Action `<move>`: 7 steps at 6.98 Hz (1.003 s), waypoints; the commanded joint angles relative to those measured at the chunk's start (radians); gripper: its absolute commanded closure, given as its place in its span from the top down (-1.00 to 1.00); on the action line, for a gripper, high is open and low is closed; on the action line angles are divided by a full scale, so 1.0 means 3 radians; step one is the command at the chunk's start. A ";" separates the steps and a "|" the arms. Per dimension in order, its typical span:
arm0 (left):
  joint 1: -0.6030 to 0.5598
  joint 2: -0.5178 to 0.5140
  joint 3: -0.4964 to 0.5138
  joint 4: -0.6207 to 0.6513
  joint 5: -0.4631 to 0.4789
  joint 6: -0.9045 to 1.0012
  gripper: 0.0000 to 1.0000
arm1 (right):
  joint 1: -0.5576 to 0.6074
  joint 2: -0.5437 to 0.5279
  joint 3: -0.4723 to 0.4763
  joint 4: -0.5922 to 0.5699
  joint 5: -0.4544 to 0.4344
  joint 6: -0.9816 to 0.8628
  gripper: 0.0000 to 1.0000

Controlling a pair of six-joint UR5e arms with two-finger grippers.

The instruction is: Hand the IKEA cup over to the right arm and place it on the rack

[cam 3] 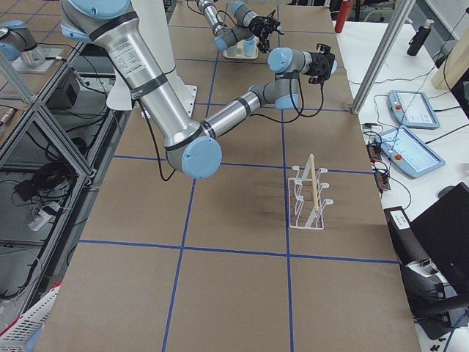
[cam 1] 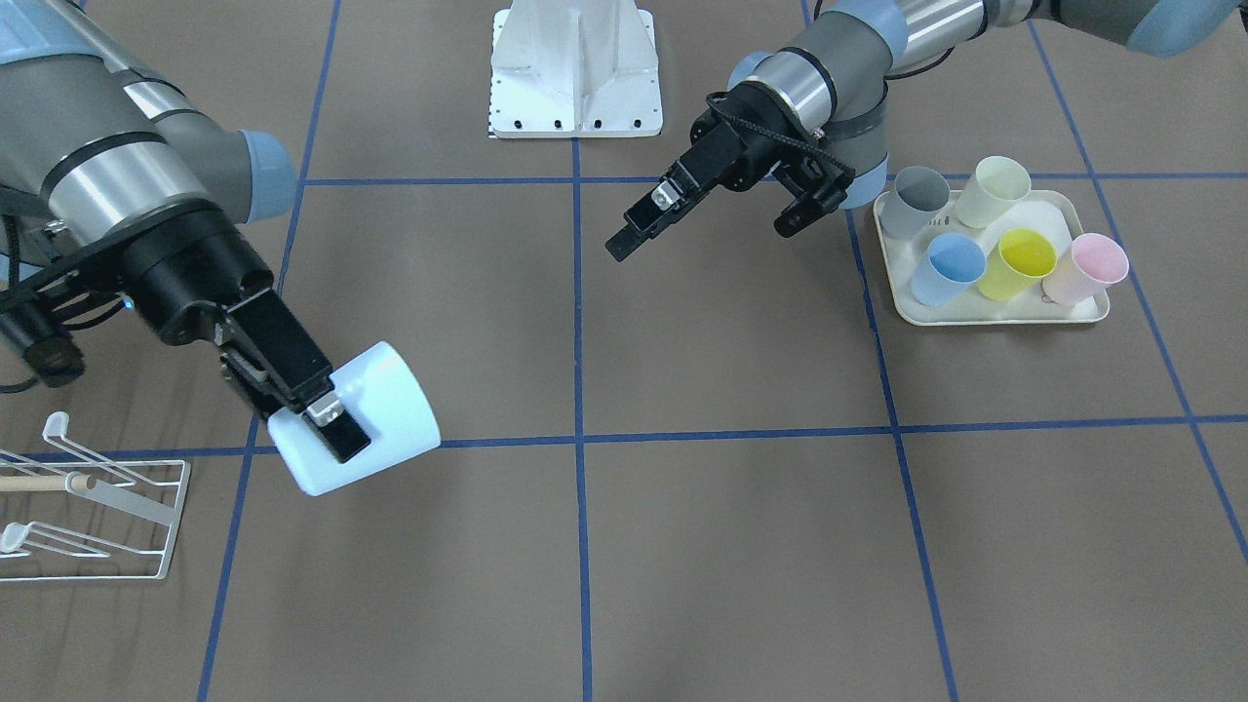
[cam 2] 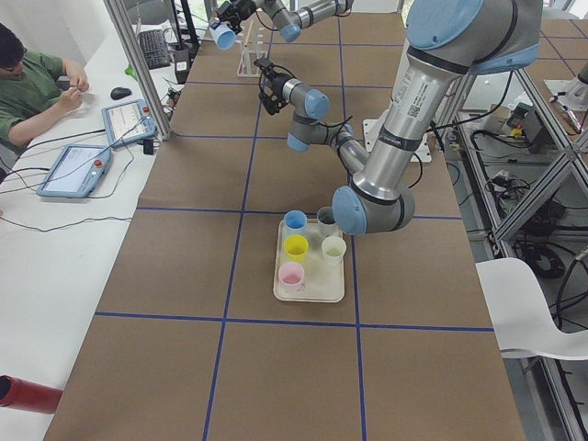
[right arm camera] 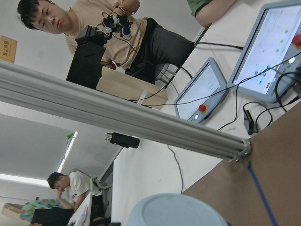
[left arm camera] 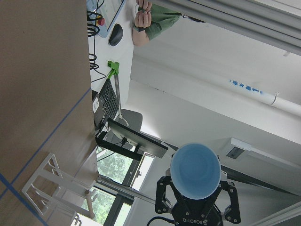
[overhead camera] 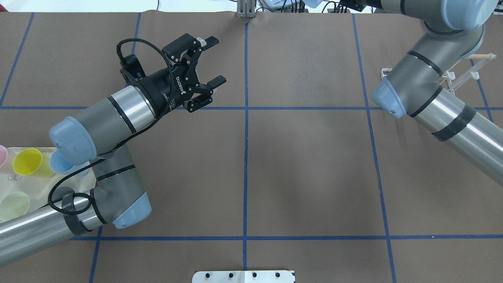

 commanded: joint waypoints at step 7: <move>-0.1272 0.0880 -0.1376 0.2998 -0.1933 0.2607 1.00 | 0.0651 -0.1844 0.1186 -0.1033 -0.0326 -0.2878 -1.00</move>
